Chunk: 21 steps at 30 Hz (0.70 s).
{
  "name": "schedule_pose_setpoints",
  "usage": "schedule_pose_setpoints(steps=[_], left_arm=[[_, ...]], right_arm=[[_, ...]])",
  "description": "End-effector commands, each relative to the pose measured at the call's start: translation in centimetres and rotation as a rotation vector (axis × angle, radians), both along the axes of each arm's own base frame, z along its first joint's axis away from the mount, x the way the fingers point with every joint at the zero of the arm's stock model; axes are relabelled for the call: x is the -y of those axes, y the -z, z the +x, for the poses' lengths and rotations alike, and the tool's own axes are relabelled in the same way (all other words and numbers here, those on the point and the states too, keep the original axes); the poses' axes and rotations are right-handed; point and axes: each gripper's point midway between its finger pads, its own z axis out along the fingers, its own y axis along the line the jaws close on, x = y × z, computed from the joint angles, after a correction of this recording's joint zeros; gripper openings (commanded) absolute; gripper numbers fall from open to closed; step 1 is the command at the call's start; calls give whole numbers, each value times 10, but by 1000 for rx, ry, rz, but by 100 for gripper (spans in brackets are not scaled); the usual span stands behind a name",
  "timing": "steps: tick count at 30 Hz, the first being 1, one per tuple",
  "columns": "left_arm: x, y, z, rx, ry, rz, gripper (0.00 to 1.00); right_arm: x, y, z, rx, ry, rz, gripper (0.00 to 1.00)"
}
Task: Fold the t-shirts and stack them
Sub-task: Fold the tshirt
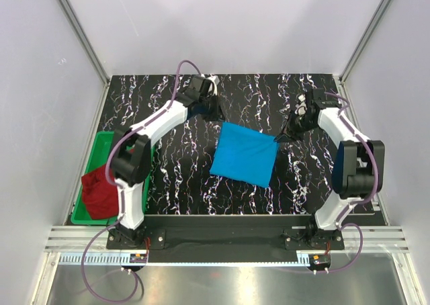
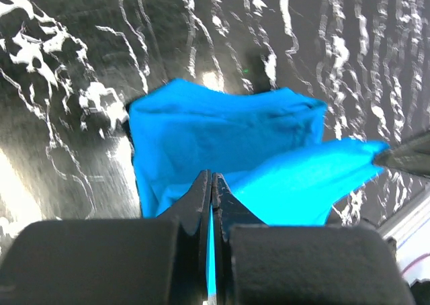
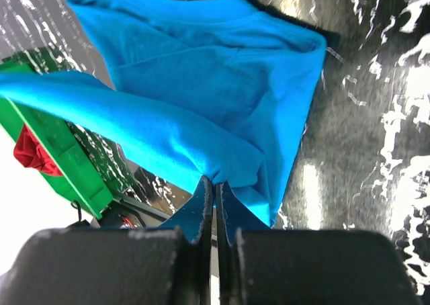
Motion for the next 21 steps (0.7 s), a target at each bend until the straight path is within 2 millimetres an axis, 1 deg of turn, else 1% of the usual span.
schedule_pose_setpoints(steps=[1,2,3,4,5,6,7,8,9,10,11,12,13,14,15,16,17,18,19,20,21], left_arm=[[7,2,33,23,-2,-24,0],[10,6,38,15,3,-29,0],[19,-3,45,25,27,-62,2],[20,21,53,-14,32,-47,8],[20,34,53,-52,41,-17,9],[23,25,64,-17,46,-13,9],[15,32,73,-3,19,34,10],[9,38,78,-7,-7,61,16],[0,40,84,6,-39,85,18],[-8,37,89,18,-61,85,21],[-11,30,92,32,-69,79,28],[-14,20,96,44,-78,77,29],[-21,14,98,59,-80,96,29],[-28,-3,93,75,-80,112,29],[-31,-11,90,96,-75,120,29],[-31,-17,84,112,-51,113,30],[-28,-28,80,133,-34,87,30],[-29,-32,67,120,-17,71,31],[-19,-36,53,96,32,17,31],[-12,-40,46,95,56,-27,31],[-6,-23,24,21,104,-68,30]], right_arm=[[4,5,20,18,6,-17,0],[4,6,24,17,6,-13,0],[4,10,27,9,11,-15,0],[8,22,30,-13,22,-40,4],[11,26,39,11,27,-60,10],[15,32,46,30,27,-84,15],[22,48,55,27,35,-132,19],[27,48,71,75,16,-166,20],[31,53,79,86,8,-189,22],[38,68,84,65,12,-235,25],[43,62,92,64,9,-262,34],[47,60,93,57,5,-286,36],[50,52,94,66,11,-304,37],[51,44,93,68,11,-308,42],[51,36,91,75,13,-307,45],[49,23,88,95,12,-295,49],[47,20,80,81,-2,-287,52],[47,18,76,79,-13,-291,57],[48,11,71,89,-13,-296,57],[47,13,64,77,-21,-287,58],[46,13,61,78,-27,-280,58]])
